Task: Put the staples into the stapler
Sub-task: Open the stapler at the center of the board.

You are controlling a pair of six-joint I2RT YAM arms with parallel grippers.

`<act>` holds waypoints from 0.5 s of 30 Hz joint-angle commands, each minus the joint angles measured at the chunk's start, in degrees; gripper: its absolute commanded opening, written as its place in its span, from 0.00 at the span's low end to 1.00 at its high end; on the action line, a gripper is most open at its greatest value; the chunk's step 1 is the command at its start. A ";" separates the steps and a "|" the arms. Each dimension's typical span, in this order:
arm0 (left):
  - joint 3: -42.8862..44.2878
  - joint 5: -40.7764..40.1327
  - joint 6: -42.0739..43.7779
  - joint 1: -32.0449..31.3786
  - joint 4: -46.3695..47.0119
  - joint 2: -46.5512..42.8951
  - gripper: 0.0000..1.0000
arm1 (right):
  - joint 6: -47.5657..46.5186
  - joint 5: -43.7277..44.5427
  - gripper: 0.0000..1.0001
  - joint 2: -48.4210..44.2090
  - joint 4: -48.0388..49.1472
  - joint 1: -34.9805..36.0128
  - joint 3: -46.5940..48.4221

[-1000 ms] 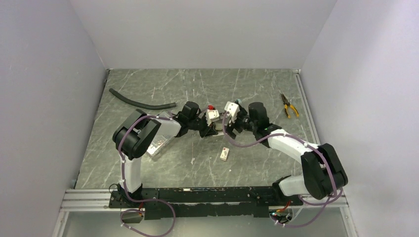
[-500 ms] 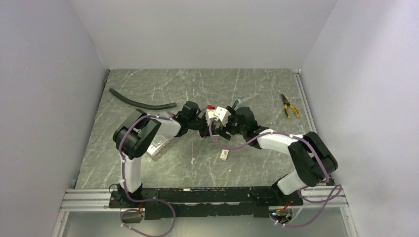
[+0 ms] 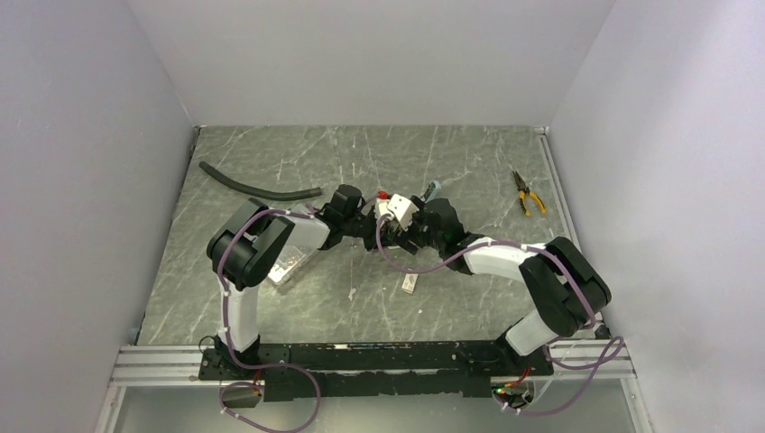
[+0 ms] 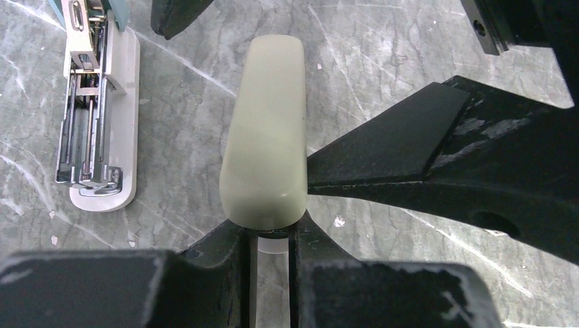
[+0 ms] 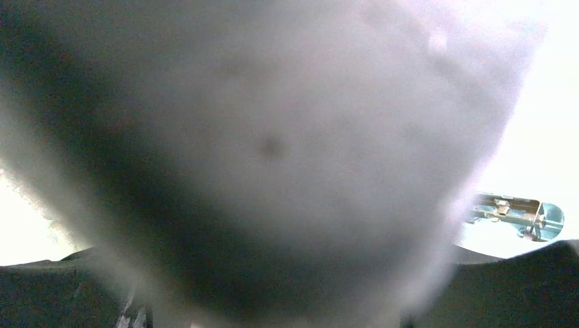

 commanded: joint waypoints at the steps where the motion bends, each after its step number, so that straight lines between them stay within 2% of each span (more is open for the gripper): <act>1: -1.22 -0.46 2.02 -0.95 -5.68 2.43 0.03 | 1.33 10.58 0.75 -1.90 8.32 -1.29 -0.32; 7: -1.69 -1.43 3.33 -0.95 -6.08 1.78 0.03 | 2.14 12.65 0.74 -5.96 8.29 -3.47 -2.29; 15: -1.30 -2.27 4.08 -0.95 -6.74 2.17 0.03 | 5.13 10.00 0.74 -8.91 4.67 -9.43 -2.86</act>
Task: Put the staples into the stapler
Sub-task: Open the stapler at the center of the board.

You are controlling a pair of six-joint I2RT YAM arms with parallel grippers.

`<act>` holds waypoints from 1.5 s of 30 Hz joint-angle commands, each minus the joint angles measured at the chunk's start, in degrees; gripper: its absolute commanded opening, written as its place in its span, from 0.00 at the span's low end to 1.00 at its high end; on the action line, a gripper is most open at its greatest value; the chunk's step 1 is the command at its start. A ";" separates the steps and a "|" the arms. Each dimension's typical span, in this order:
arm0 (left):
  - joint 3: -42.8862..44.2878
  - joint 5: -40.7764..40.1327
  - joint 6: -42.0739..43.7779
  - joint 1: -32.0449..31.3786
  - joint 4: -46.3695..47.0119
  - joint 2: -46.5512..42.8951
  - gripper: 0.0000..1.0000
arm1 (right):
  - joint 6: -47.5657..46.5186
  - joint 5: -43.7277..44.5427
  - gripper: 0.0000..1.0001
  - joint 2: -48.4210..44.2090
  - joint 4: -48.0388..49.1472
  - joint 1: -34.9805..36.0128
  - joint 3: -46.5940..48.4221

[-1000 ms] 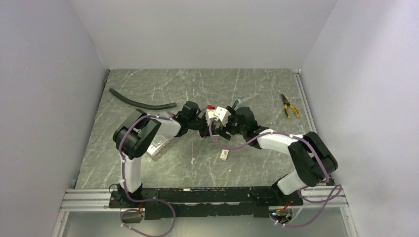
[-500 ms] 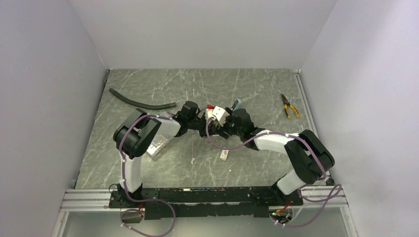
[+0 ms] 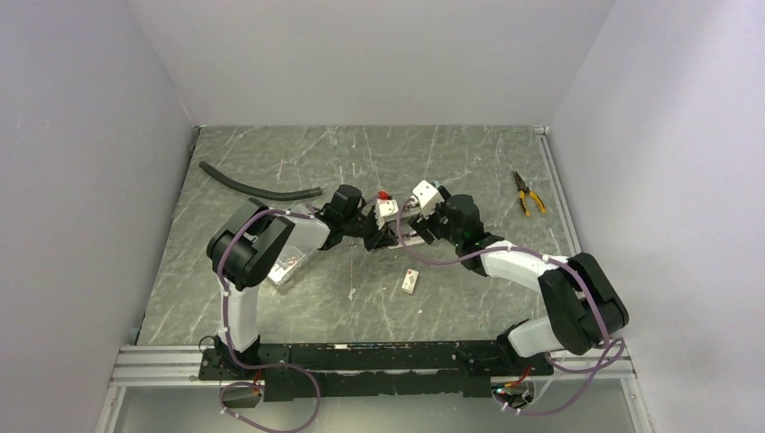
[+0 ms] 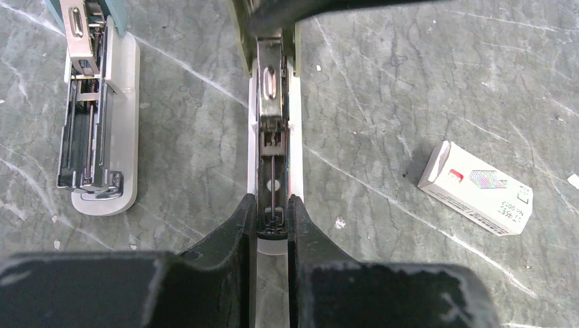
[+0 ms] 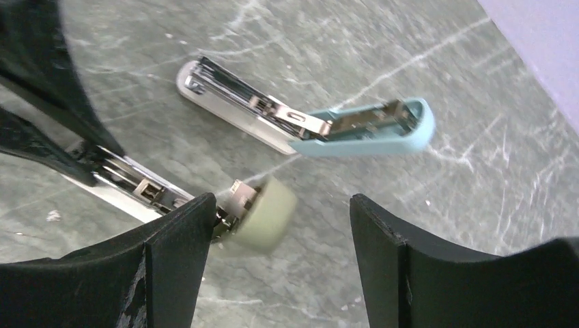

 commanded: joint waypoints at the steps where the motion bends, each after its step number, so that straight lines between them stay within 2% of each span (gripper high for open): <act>1: -1.30 -2.43 3.25 -0.93 -6.78 2.15 0.03 | 2.03 4.94 0.74 -2.16 2.81 -4.88 0.67; 12: -1.43 -7.70 4.93 -1.91 -6.43 2.43 0.03 | 5.73 2.00 0.74 -1.60 -3.09 -13.29 1.71; 17: 0.13 -10.43 4.97 -2.86 -6.15 3.26 0.03 | 5.62 -6.17 0.76 -3.19 -5.12 -15.28 1.64; 34: 18.98 -14.64 2.97 -8.34 -15.89 14.03 0.03 | 1.20 -16.53 0.90 -10.47 -14.03 -20.85 5.75; 38: 21.05 -14.76 2.43 -8.63 -17.45 14.88 0.11 | 1.31 -18.45 0.91 -13.30 -16.14 -22.03 6.39; 45: 20.99 -15.34 2.84 -8.66 -18.66 13.08 0.42 | 1.63 -19.80 0.92 -16.04 -19.68 -23.23 7.84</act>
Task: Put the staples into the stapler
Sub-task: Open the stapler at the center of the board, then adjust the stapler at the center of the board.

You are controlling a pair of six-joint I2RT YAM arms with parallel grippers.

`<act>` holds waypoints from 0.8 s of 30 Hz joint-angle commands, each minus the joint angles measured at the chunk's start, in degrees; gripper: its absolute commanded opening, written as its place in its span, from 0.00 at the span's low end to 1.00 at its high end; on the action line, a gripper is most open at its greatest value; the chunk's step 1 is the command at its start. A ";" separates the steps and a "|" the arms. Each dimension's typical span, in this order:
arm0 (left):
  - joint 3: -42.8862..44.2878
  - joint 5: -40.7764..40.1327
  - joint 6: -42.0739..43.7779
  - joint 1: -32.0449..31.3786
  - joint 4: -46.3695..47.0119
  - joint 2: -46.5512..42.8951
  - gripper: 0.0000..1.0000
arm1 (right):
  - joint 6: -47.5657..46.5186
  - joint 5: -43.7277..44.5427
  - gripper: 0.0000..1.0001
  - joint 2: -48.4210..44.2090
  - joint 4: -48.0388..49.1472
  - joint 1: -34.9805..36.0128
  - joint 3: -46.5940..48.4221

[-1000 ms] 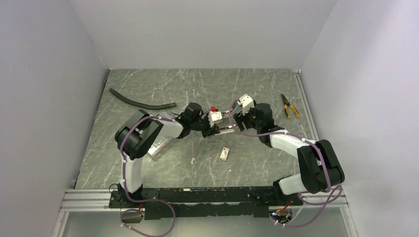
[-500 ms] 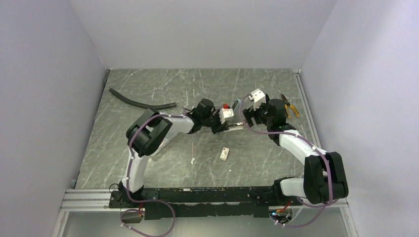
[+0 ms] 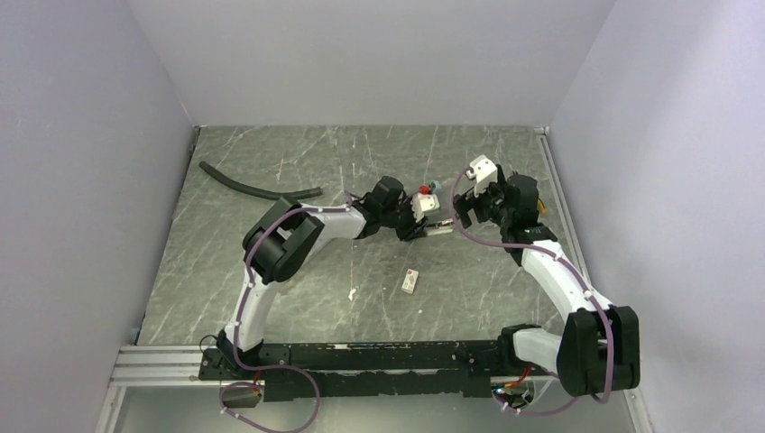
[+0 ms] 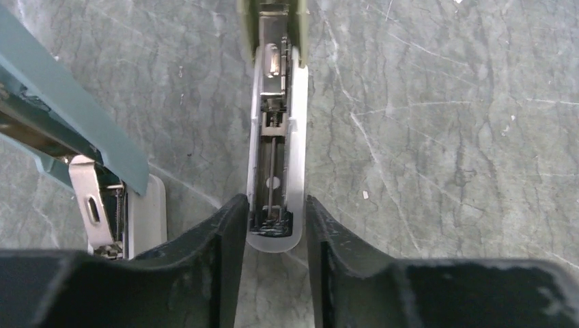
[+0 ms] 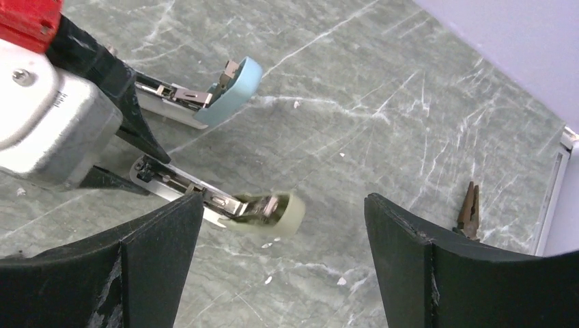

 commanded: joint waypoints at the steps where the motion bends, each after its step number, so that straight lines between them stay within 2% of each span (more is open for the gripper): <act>1: -0.88 -3.69 0.73 -0.58 -8.74 1.06 0.46 | -0.55 -2.53 0.92 -2.22 -1.66 -0.57 2.50; 8: -2.16 -4.29 2.23 -0.61 -9.94 -3.67 0.61 | -0.79 -4.99 0.93 -3.18 -4.58 -0.56 3.76; 16: -2.42 -4.92 3.00 -0.60 -10.05 -5.17 0.61 | -0.81 -5.36 0.92 -5.39 -6.30 -0.56 2.60; 24: 1.34 -3.53 -1.47 -0.61 -13.47 -4.15 0.63 | -1.12 -4.22 0.92 -6.41 -7.51 -0.65 1.97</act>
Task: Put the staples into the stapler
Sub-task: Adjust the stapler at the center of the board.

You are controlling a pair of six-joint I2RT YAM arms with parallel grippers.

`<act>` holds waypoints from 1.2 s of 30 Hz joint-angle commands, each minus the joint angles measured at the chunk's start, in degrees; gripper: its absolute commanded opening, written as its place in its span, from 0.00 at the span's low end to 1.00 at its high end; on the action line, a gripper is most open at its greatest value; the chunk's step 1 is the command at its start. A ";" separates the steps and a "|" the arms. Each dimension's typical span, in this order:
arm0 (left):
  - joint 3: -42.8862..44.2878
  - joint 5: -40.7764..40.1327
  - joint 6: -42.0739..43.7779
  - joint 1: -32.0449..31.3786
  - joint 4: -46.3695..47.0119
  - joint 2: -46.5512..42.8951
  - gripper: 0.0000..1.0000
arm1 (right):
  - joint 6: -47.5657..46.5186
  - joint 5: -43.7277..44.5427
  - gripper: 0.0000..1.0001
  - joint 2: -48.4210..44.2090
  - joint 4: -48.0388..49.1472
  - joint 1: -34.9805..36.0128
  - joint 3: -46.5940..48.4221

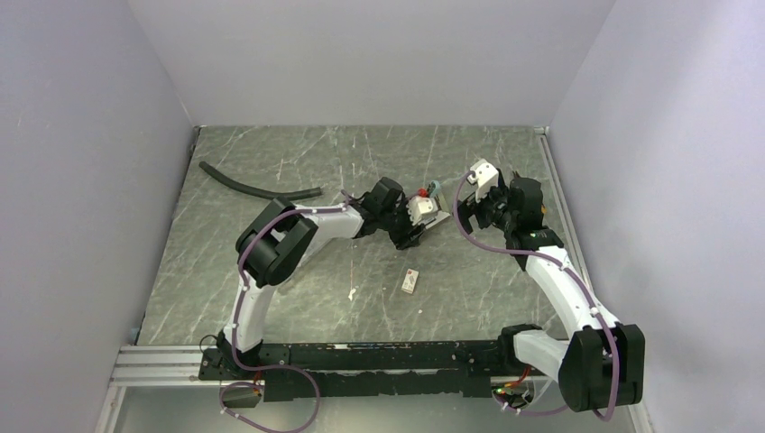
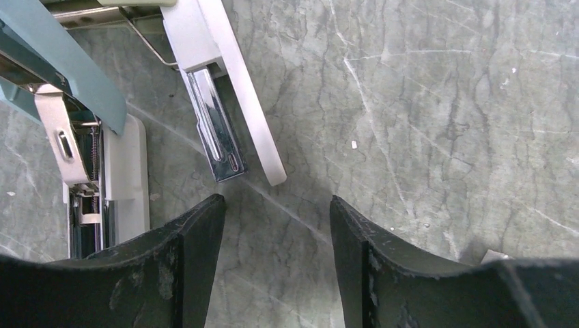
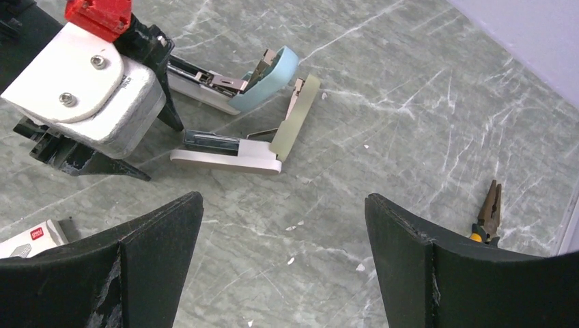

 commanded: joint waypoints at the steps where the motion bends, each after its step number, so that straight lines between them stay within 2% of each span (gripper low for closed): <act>1: 3.99 0.48 -3.60 -0.27 -6.34 -0.14 0.63 | -0.82 -0.23 0.92 -1.67 0.20 -0.37 1.01; 11: 12.39 1.54 -13.74 -0.28 -11.13 5.89 0.67 | -0.99 -0.82 0.92 -1.64 -0.13 -0.77 0.48; 14: 13.45 0.60 -13.62 -0.33 -11.79 6.98 0.65 | -1.04 -1.03 0.92 -1.56 -0.05 -0.79 0.33; 17: 13.73 0.06 -12.30 -0.48 -11.83 7.75 0.55 | -1.09 -1.10 0.92 -1.59 0.06 -0.84 0.07; 23: 10.09 -4.58 -6.87 -2.30 -9.34 6.53 0.32 | -1.42 -0.93 0.91 -2.12 0.02 -1.08 -0.12; 28: 6.22 -12.34 0.63 -4.83 -7.36 3.93 0.18 | -1.48 -0.60 0.92 -2.55 0.19 -1.43 -0.33; 33: -0.48 -25.13 13.02 -8.90 -0.38 1.34 0.14 | -0.47 0.83 0.92 -3.57 0.16 -2.16 0.19; 36: -4.93 -32.71 20.95 -11.19 7.07 0.85 0.15 | 0.85 2.92 0.92 -4.15 0.00 -2.62 0.76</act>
